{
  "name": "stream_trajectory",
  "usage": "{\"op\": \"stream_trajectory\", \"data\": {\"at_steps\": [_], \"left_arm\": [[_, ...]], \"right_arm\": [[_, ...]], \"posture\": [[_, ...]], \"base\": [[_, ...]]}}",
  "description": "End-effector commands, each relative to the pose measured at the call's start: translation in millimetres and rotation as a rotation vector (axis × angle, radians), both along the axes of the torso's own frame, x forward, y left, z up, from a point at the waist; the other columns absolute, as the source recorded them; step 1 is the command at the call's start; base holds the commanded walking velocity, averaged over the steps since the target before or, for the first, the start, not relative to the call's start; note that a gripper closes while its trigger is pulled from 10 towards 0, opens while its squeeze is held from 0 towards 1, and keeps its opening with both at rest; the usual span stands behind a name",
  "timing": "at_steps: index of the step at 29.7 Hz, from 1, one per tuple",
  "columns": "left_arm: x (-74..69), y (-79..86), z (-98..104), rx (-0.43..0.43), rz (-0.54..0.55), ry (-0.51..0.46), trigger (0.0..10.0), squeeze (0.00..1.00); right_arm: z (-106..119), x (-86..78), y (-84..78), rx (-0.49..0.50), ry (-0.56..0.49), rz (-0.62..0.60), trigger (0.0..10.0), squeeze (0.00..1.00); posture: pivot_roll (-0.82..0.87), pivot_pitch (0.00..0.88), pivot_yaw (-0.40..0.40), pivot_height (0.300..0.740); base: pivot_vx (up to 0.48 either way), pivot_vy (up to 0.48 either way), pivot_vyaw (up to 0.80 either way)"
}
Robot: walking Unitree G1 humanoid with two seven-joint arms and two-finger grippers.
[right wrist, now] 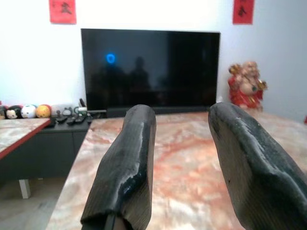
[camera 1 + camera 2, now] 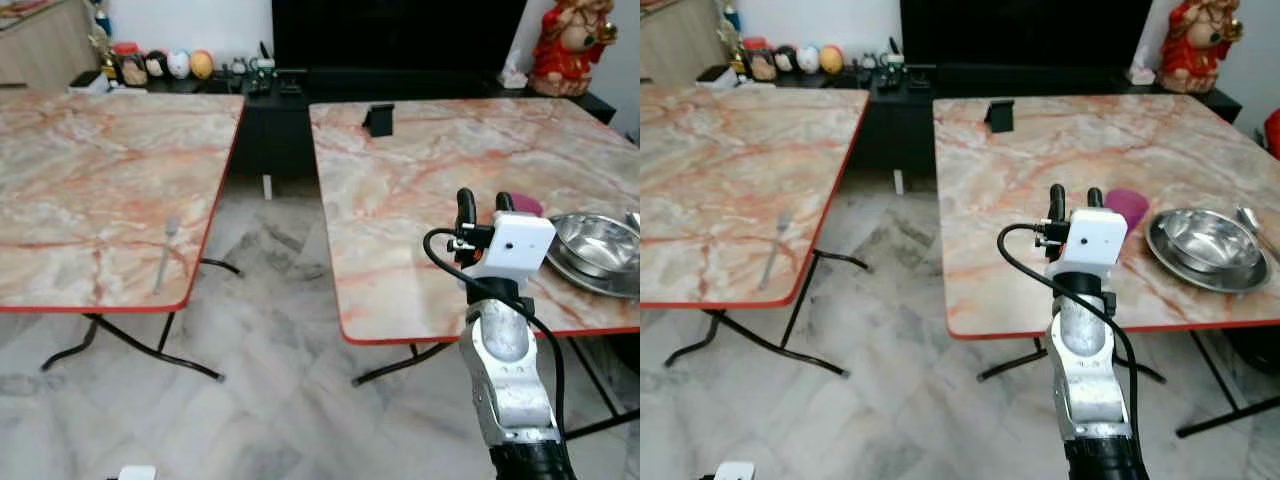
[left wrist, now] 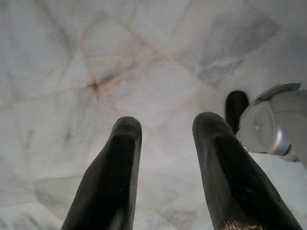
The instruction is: Setting the table
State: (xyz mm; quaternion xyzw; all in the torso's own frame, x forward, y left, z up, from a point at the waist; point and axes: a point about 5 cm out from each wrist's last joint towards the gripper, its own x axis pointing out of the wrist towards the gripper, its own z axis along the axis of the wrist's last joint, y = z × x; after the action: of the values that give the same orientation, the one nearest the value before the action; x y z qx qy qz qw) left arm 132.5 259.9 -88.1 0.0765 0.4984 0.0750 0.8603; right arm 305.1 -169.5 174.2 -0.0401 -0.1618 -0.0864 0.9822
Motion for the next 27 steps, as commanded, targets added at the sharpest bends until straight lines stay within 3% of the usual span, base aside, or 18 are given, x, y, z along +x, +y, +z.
{"op": "stream_trajectory", "data": {"at_steps": [1,9,16,27], "left_arm": [[-2.1,-1.8,-1.5,-0.007,0.006,0.014,10.0,0.00],[-4.0,-2.1,-2.3,-0.005,-0.004,0.022,10.0,0.00],[-4.7,-3.4,-2.8,-0.002,-0.019,0.025,10.0,0.00],[-2.3,-3.2,-2.0,-0.007,0.008,0.011,10.0,0.00]], "right_arm": [[0.8,-0.7,-4.7,-0.004,0.002,-0.015,10.0,0.00],[-4.2,-3.4,-0.7,-0.006,0.006,-0.007,10.0,0.00],[-0.7,-0.7,-7.7,-0.016,-0.001,-0.019,10.0,0.00],[0.5,0.6,1.1,-0.007,-0.004,0.001,10.0,0.00]], "posture": [[-0.01,0.000,0.006,0.711],[-0.01,0.000,0.008,0.711],[-0.01,0.000,0.005,0.711],[0.03,0.000,-0.017,0.711]], "base": [[0.000,0.311,0.00],[0.000,0.312,0.00],[0.000,0.314,0.00],[0.000,0.313,0.00]]}}
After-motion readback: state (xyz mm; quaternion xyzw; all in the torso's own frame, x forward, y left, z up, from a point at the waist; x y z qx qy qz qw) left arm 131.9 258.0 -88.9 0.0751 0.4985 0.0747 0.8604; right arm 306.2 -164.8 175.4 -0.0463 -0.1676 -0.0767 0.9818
